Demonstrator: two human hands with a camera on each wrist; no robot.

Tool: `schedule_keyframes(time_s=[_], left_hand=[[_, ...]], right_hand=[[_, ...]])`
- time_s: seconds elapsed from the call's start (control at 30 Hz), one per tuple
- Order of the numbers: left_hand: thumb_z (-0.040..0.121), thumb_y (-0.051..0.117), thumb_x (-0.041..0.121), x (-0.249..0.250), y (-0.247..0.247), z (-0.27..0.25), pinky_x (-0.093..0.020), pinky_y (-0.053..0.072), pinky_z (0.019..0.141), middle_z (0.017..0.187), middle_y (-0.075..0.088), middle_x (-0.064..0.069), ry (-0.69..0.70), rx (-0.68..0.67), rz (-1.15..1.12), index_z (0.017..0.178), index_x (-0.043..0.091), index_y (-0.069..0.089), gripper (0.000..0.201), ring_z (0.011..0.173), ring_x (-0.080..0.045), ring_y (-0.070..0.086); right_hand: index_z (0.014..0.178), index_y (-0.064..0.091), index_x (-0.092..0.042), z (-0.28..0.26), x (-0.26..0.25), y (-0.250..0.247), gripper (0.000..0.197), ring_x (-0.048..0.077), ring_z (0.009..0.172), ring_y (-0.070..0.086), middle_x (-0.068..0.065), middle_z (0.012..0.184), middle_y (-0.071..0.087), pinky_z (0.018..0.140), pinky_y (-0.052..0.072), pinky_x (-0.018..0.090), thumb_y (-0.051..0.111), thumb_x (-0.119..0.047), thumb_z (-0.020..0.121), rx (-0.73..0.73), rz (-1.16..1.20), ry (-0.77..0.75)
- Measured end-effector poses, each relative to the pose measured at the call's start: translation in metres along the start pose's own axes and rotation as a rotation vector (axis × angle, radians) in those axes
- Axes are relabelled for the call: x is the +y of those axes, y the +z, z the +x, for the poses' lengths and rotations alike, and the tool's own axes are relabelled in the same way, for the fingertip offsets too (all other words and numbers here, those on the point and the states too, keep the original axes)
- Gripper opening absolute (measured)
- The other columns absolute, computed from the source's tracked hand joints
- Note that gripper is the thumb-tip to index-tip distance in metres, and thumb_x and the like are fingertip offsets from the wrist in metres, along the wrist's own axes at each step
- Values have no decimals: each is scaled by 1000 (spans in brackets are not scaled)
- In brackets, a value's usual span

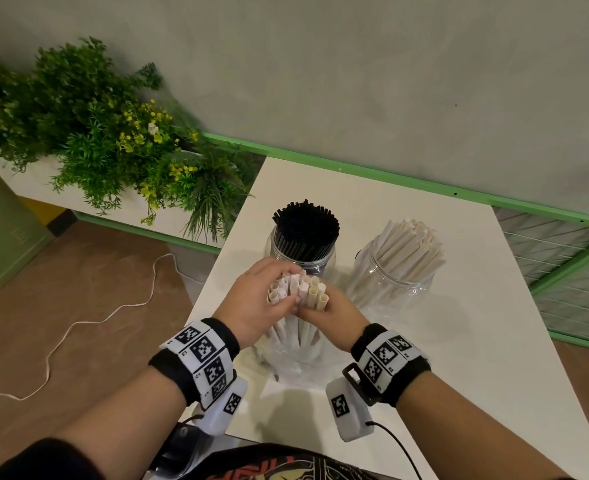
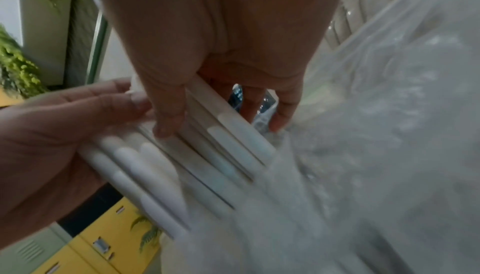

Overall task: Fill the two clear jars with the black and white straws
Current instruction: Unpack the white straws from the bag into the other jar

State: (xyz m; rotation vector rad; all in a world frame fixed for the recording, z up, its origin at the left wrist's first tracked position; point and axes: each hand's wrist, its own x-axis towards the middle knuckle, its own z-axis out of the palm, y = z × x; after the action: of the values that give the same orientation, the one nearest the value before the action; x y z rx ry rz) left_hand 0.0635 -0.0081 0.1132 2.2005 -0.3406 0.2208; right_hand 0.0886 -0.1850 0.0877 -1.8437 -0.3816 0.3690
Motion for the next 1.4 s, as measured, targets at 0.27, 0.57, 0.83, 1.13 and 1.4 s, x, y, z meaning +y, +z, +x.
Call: schedule_keyframes(time_s=[0.27, 0.57, 0.83, 1.13, 1.4], left_hand=[[82, 71, 24, 5, 8, 1, -18, 38, 86, 104, 52, 13, -13, -2, 77, 108, 23, 58, 29, 97, -7, 52], [81, 53, 48, 9, 16, 3, -3, 30, 78, 96, 51, 12, -4, 20, 116, 92, 21, 60, 30, 85, -5, 49], [83, 45, 49, 8, 16, 2, -19, 36, 79, 97, 52, 10, -10, -11, 141, 95, 26, 65, 33, 88, -7, 53], [86, 65, 22, 12, 18, 0, -18, 35, 79, 97, 52, 8, -10, -5, 157, 95, 23, 66, 9, 87, -7, 51], [85, 61, 30, 15, 24, 1, -16, 36, 79, 95, 52, 8, 5, -19, 151, 93, 23, 67, 12, 86, -9, 53]], right_hand=[[90, 62, -10, -10, -8, -12, 13, 9, 78, 61, -1, 82, 65, 71, 50, 22, 72, -7, 82, 149, 10, -86], [109, 54, -24, -23, -17, -13, 37, 7, 83, 65, -5, 94, 68, 73, 49, 18, 65, 0, 83, 276, -31, -237], [108, 64, -17, -20, -15, -16, 27, 9, 90, 65, -5, 100, 69, 79, 53, 27, 67, -6, 84, 246, -137, -293], [112, 66, -14, -21, -13, -22, 31, 4, 98, 62, -1, 106, 69, 86, 44, 13, 67, -5, 83, 221, -284, -372], [106, 63, -12, -17, -3, -19, 25, 14, 89, 61, 1, 101, 65, 79, 51, 30, 63, -21, 84, 246, -448, -402]])
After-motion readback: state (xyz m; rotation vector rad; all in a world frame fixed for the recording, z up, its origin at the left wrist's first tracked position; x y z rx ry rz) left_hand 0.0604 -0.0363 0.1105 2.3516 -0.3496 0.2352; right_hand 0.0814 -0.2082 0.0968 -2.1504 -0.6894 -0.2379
